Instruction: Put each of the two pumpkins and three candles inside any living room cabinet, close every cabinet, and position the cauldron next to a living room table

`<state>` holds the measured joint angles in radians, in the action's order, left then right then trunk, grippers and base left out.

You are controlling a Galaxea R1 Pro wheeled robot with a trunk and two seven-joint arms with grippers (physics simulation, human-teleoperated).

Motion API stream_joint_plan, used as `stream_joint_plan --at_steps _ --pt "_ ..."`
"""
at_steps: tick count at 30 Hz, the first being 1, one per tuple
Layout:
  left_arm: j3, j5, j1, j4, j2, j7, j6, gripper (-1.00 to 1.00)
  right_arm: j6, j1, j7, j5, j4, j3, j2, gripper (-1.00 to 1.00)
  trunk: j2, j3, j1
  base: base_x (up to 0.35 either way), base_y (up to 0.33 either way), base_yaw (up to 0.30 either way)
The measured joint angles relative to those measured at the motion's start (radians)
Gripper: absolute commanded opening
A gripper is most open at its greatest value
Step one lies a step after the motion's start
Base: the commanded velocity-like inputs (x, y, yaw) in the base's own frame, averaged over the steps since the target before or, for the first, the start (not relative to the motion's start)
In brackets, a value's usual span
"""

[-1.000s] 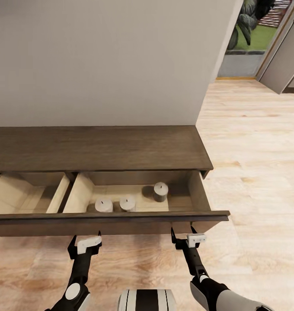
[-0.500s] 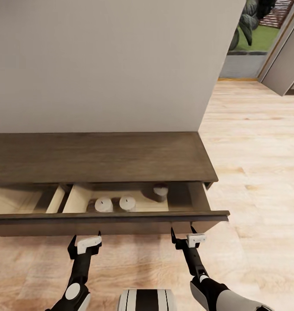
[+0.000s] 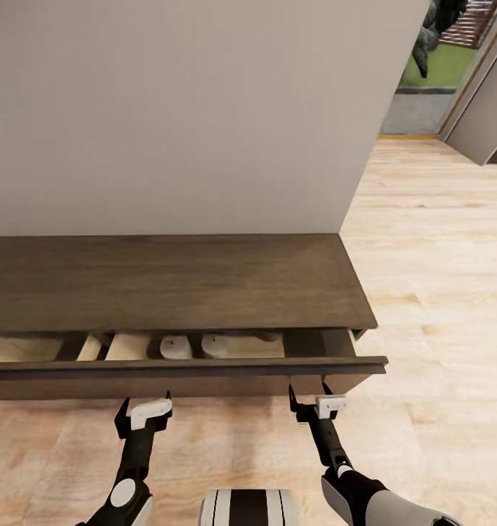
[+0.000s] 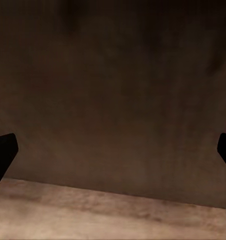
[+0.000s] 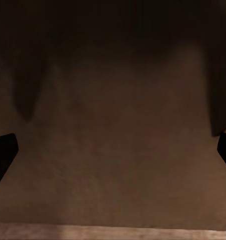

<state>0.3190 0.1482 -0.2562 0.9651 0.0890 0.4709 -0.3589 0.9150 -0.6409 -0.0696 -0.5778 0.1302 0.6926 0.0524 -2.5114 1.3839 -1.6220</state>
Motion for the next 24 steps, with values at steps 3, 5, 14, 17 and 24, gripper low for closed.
stream_joint_plan --at_steps 3,5,14,17,24 --pt "0.0 -0.001 0.0 0.0 0.0 0.0 0.0 1.0 0.0 0.0 0.0 0.0 0.0 0.0 0.0 1.0 0.0 0.0 0.0 0.161 0.0 0.0" --pt "0.0 -0.001 0.0 0.0 0.0 0.0 0.0 1.0 -0.001 0.0 0.0 0.0 0.0 0.0 0.0 1.0 0.0 0.0 0.0 0.046 0.0 0.0" --pt "0.0 -0.001 0.0 0.0 0.0 0.0 -0.001 1.0 -0.001 0.0 0.001 0.0 0.0 0.0 0.0 1.0 0.0 0.0 0.0 0.087 0.0 0.0" --pt "0.0 -0.001 0.0 0.0 0.0 0.0 0.0 1.0 -0.001 0.0 0.001 0.0 0.0 0.0 0.0 1.0 0.0 0.0 0.0 0.105 0.0 0.0" --pt "0.0 -0.001 0.0 0.0 0.0 0.001 -0.002 1.0 -0.011 0.0 0.001 0.0 0.001 -0.002 0.001 1.0 0.0 0.0 0.0 0.066 0.0 0.0"
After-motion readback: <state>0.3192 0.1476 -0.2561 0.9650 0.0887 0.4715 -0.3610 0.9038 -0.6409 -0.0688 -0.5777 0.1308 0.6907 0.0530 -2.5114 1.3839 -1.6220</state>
